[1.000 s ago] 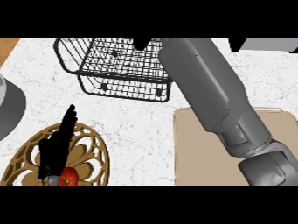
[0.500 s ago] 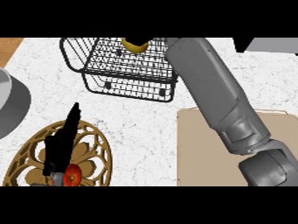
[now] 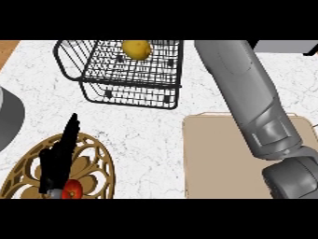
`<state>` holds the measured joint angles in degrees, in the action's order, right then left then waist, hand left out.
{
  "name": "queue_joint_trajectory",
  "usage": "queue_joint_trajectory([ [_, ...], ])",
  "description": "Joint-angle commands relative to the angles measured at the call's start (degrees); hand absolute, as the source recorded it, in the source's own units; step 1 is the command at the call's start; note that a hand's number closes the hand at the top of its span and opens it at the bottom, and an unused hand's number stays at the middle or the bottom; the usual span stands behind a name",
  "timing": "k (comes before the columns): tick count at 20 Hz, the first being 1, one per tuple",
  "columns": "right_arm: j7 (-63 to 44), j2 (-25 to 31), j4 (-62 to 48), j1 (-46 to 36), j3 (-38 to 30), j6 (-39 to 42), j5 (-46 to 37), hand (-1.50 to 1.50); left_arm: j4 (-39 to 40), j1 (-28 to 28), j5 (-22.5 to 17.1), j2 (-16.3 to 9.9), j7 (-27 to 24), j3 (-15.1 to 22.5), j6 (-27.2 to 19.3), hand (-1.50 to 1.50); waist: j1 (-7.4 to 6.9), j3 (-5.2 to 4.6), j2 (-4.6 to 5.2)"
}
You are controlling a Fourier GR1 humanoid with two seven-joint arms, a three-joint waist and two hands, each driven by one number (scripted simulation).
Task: Pick the lemon from the tray and place it in the tiered basket
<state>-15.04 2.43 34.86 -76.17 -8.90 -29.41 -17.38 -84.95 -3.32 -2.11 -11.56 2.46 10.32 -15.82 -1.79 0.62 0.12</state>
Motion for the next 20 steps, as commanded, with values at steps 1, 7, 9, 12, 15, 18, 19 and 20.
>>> queue_joint_trajectory([
  [1,-4.45,5.3,2.11,0.4,-1.21,-2.53,-1.01,-1.5,4.42,-2.17,0.33,1.42,-0.52,-0.02,-0.88,0.0,2.48,-0.66,-0.38],
  [7,-8.07,13.52,11.37,7.57,-4.41,1.39,2.23,-1.5,1.74,-5.17,0.67,1.71,-0.28,0.58,-1.57,0.0,3.71,-0.58,-0.87],
  [9,-6.64,16.6,14.78,13.1,-5.82,6.14,4.85,-1.5,1.56,-6.98,0.01,0.86,-2.19,-0.78,-1.17,0.0,3.56,-0.58,-0.77],
  [12,-7.56,22.55,20.58,19.19,-8.29,13.38,8.65,-1.5,-0.07,-5.69,0.05,0.28,0.24,-1.13,-1.37,0.0,4.59,-0.55,-0.96],
  [15,-6.25,27.69,25.07,25.22,-10.84,21.99,13.23,-1.5,1.06,-4.06,-0.84,0.9,1.33,-1.36,-0.92,0.0,4.84,-0.54,-0.75],
  [18,-5.68,31.85,29.68,31.51,-14.96,28.41,18.58,-1.5,1.77,-2.93,0.48,1.43,1.32,-1.2,-2.28,0.0,4.98,-0.54,-0.67],
  [19,-2.99,32.35,30.46,34.22,-16.12,30.93,20.41,-1.5,2.72,-5.63,-1.02,0.7,-2.17,-1.98,-0.11,0.0,4.42,-0.57,-0.57],
  [20,-6.12,33.56,31.9,33.2,-16.75,30.39,20.63,-1.5,3.18,-2.4,-0.06,1.73,0.43,-0.88,-0.73,0.0,3.68,-0.61,-0.42],
])
